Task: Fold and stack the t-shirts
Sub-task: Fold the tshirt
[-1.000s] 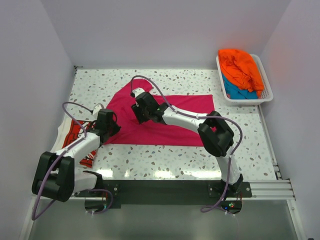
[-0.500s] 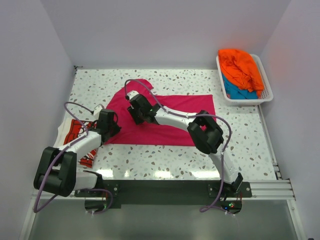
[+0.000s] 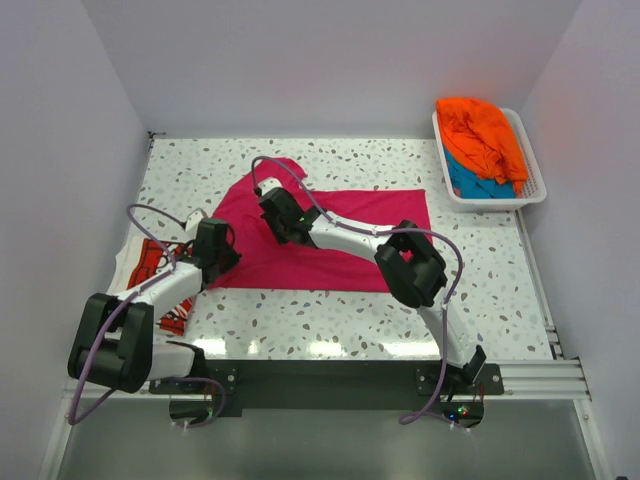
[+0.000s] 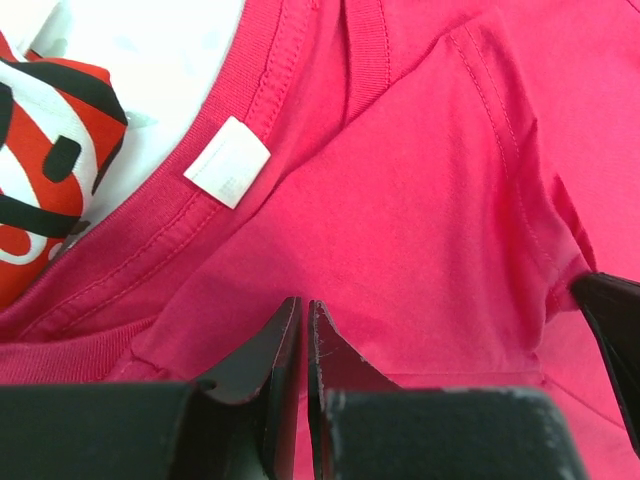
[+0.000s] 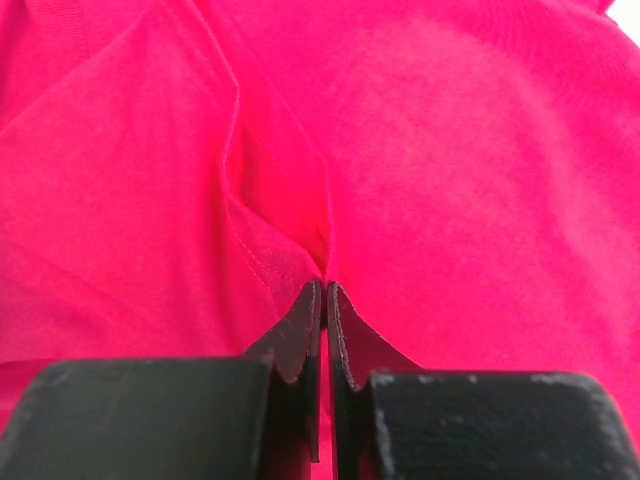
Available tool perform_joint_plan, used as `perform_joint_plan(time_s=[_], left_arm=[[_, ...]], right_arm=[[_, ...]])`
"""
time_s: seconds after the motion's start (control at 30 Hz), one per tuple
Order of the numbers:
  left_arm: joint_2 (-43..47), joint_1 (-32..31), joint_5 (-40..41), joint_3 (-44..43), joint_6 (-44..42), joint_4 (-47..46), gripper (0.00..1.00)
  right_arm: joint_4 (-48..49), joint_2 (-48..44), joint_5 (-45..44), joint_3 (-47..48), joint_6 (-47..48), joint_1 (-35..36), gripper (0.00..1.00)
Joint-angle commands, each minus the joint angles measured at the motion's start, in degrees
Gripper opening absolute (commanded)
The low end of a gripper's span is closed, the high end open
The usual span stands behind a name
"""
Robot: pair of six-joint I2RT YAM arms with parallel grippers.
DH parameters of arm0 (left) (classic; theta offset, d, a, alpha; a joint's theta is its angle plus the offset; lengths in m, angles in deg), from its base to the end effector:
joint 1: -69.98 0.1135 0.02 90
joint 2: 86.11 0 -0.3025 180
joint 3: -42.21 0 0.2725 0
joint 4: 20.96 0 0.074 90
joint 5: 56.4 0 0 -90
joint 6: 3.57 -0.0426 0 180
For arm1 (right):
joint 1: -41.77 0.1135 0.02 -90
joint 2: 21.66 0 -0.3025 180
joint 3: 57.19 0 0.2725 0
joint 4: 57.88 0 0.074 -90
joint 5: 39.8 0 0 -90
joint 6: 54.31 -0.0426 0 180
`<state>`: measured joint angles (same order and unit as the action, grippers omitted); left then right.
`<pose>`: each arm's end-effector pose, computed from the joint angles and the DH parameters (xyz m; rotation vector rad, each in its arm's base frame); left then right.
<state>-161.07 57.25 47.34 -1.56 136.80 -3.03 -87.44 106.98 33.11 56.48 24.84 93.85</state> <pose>0.2462 -0.0452 0.1773 -0.8781 2.2416 -0.2221 0.3503 0.4293 0.1989 -0.6772 2.2133 0.2092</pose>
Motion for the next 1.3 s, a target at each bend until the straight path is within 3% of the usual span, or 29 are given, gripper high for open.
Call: perform_joint_plan(time_s=[0.0, 0.4, 0.47, 0.5, 0.53, 0.6, 0.67, 0.8, 0.93, 1.0, 1.1, 1.27], left_arm=[[-0.1, 0.78, 1.12, -0.15, 0.26, -2.31, 0.11], [0.51, 2.27, 0.15, 0.11, -0.36, -2.22, 0.1], [0.69, 2.53, -0.03, -0.33, -0.45, -1.96, 0.1], [0.95, 2.71, -0.55, -0.68, -0.19, -1.96, 0.1], [1.13, 2.8, -0.9, -1.38, -0.18, -2.22, 0.1], [1.48, 2.97, -1.43, -3.13, -0.1, -1.96, 0.11], [1.83, 3.06, -2.04, -6.47, -0.36, -2.4, 0.2], [0.79, 3.24, -3.1, -12.71, -3.24, -9.06, 0.48], [-8.6, 3.24, -0.03, -23.86, -12.99, -17.67, 0.69], [-17.12, 3.41, -0.2, -28.95, -19.67, -18.83, 0.73], [-29.6, 3.42, -4.3, -45.44, -27.59, -16.2, 0.75], [-43.92, 3.5, -11.34, -58.14, -36.11, -13.47, 0.77]], right_arm=[[-0.74, 0.03, -4.35, 1.62, -2.41, -0.48, 0.0], [-2.5, 0.03, -5.95, 0.57, -7.69, -2.33, 0.0], [-2.41, -0.32, -5.25, 0.13, -7.87, -2.68, 0.04], [-2.41, -0.49, -5.24, 0.04, -8.13, -2.85, 0.08], [-2.41, -1.1, -5.24, -0.05, -8.31, -2.86, 0.24], [-2.84, -2.07, -4.8, -0.22, -8.22, -3.12, 0.41], [-3.2, -4.88, -4.72, -1.01, -8.22, -4.17, 0.6], [-4.43, -10.15, -0.79, -2.86, -10.85, -9.96, 0.66], [-3.47, -14.46, 4.33, -6.01, -11.56, -17.95, 0.66], [-2.94, -16.31, 5.04, -6.9, -10.25, -19.46, 0.66], [-2.32, -17.54, 5.83, -7.87, -8.84, -22.27, 0.66], [0.58, -18.07, 7.41, -10.24, -7.7, -27.98, 0.66]])
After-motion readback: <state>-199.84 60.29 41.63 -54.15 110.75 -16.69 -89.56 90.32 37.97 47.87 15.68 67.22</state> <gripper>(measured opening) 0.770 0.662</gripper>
